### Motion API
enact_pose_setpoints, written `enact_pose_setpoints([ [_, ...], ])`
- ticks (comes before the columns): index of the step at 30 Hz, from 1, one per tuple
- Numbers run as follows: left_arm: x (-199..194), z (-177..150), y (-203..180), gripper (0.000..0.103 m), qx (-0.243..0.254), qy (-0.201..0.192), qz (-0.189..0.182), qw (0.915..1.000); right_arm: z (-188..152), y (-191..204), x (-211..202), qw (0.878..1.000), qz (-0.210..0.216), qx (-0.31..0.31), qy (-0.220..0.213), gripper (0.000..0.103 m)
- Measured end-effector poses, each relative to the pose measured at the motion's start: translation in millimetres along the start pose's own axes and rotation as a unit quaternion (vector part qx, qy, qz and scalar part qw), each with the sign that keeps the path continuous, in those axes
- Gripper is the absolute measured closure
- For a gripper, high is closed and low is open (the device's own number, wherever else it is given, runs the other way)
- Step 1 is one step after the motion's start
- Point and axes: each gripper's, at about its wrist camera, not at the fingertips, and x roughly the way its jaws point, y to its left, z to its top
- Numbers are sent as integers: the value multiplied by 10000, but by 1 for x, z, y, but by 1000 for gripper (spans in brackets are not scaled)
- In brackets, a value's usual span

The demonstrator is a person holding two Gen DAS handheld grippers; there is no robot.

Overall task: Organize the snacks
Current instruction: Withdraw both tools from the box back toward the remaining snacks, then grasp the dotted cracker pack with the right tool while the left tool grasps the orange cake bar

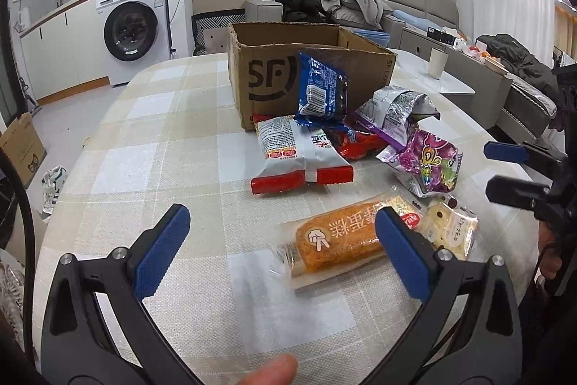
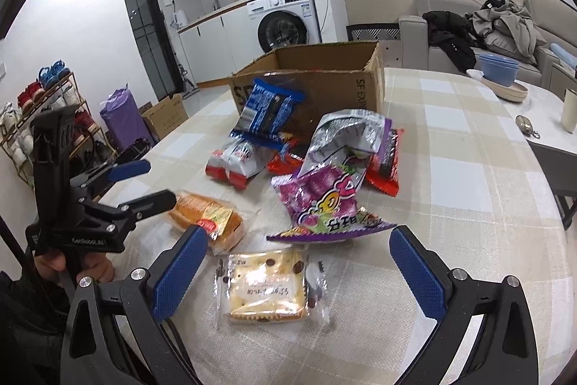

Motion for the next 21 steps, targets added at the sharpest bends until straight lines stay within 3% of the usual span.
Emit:
enact_pose_setpoints([
  [11,11,-5,-5,1,93,142,-97,9998,-16,11,26,9963,5,-184,840,0],
  [21,20,-9,-11,1,281,332,-187,9989,-24,25,43,9920,14,-441,1182,0],
])
